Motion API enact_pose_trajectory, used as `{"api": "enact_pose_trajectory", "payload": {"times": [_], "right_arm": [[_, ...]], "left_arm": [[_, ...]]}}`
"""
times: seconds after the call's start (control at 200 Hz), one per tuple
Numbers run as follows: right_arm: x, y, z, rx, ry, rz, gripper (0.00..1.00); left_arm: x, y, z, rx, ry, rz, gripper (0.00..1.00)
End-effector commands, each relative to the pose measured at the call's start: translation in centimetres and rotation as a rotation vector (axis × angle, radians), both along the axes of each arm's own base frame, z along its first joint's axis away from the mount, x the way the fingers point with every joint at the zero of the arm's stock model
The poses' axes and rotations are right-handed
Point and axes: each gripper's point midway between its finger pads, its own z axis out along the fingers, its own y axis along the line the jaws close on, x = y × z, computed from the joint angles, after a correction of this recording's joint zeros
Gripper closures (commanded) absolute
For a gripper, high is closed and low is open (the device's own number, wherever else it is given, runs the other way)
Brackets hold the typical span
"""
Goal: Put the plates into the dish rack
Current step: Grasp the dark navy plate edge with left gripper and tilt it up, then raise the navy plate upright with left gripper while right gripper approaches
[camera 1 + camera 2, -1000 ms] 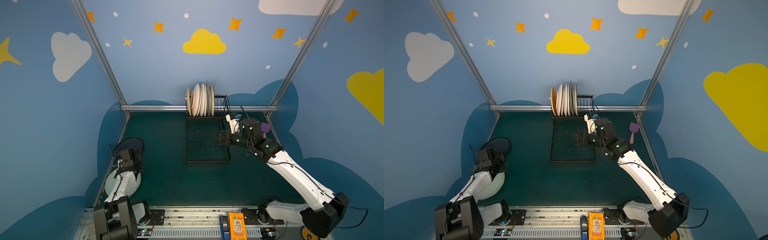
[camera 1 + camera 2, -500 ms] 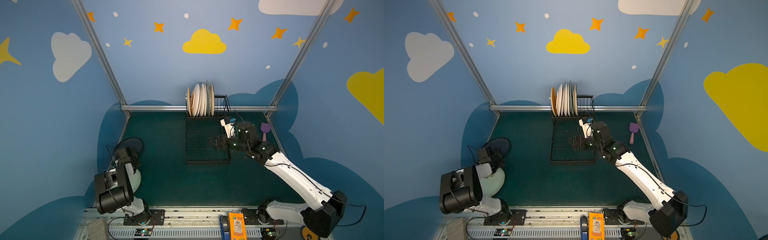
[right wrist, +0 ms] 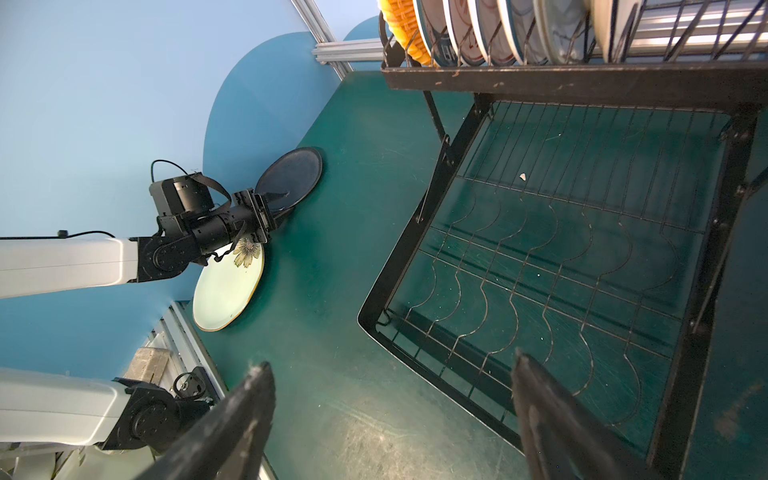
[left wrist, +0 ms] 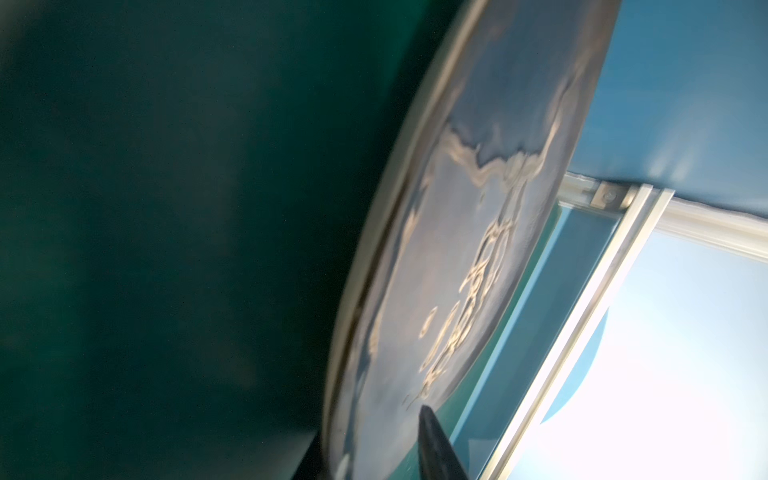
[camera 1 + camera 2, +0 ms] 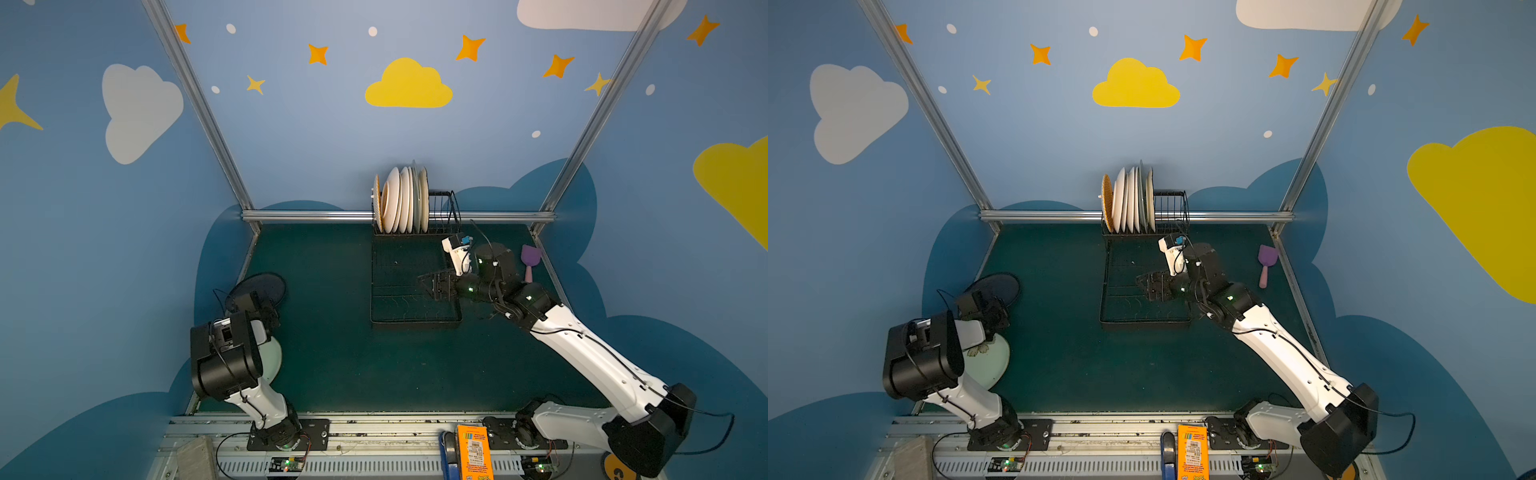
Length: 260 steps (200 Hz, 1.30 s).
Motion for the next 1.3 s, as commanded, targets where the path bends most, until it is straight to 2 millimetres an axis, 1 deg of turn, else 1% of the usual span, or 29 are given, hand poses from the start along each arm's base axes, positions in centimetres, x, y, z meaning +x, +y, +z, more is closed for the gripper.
{"api": "enact_pose_trajectory", "payload": {"times": [0.0, 0.055, 0.07, 0.15, 0.245, 0.31, 0.431, 0.501, 0.626, 0.731, 0.901, 1.016, 1.126, 1.176, 1.247, 1.297], "right_arm": [[-0.2, -0.4, 0.4, 0.003, -0.025, -0.001, 0.13], [-0.1, -0.3, 0.3, 0.002, -0.020, 0.000, 0.13], [-0.1, -0.3, 0.3, 0.003, -0.019, 0.000, 0.13], [-0.2, -0.3, 0.1, 0.002, -0.013, 0.000, 0.13], [-0.1, -0.4, 0.0, 0.000, -0.013, -0.005, 0.13], [-0.1, -0.4, -0.1, 0.000, -0.012, -0.005, 0.13], [0.0, -0.4, -0.3, -0.001, -0.008, -0.005, 0.13], [0.1, -0.4, -0.3, 0.001, -0.007, -0.004, 0.13], [0.2, -0.3, -0.5, 0.003, -0.002, -0.002, 0.13], [0.2, -0.3, -0.6, 0.002, 0.002, -0.004, 0.13], [0.3, -0.3, -0.8, 0.003, 0.000, -0.005, 0.13], [0.3, -0.3, -0.9, 0.002, 0.001, -0.006, 0.13], [0.2, -0.2, -1.0, 0.002, 0.002, -0.002, 0.13], [0.2, -0.2, -1.0, 0.005, 0.006, 0.000, 0.13], [0.2, 0.0, -1.1, 0.008, 0.008, 0.008, 0.13], [0.2, 0.1, -1.2, 0.008, 0.011, 0.010, 0.13]], "left_arm": [[-0.4, -0.3, -1.9, -0.030, 0.049, -0.008, 0.73], [0.2, -0.3, -1.8, -0.016, 0.040, -0.032, 0.77], [0.4, -0.7, -1.8, -0.029, 0.034, -0.057, 0.78], [1.3, -1.0, -1.6, -0.023, 0.023, -0.110, 0.80], [2.4, -1.5, -1.6, -0.028, 0.006, -0.161, 0.89], [2.9, -1.7, -1.6, -0.034, -0.003, -0.182, 0.89], [3.2, -1.9, -1.7, -0.036, -0.013, -0.203, 0.92], [3.8, -2.6, -1.7, -0.041, -0.016, -0.247, 0.96], [4.4, -3.7, -1.8, -0.047, -0.028, -0.303, 0.96], [4.9, -5.5, -1.7, -0.056, -0.037, -0.385, 0.96], [4.8, -9.0, -1.9, -0.065, -0.038, -0.506, 0.96], [3.8, -10.9, -1.9, -0.068, -0.038, -0.554, 0.96], [2.7, -11.7, -2.1, -0.082, -0.039, -0.563, 0.96], [2.6, -11.8, -2.1, -0.084, -0.038, -0.572, 0.96], [2.4, -11.7, -2.2, -0.087, -0.028, -0.572, 0.93], [2.4, -11.7, -2.5, -0.094, -0.027, -0.566, 0.87]]}}
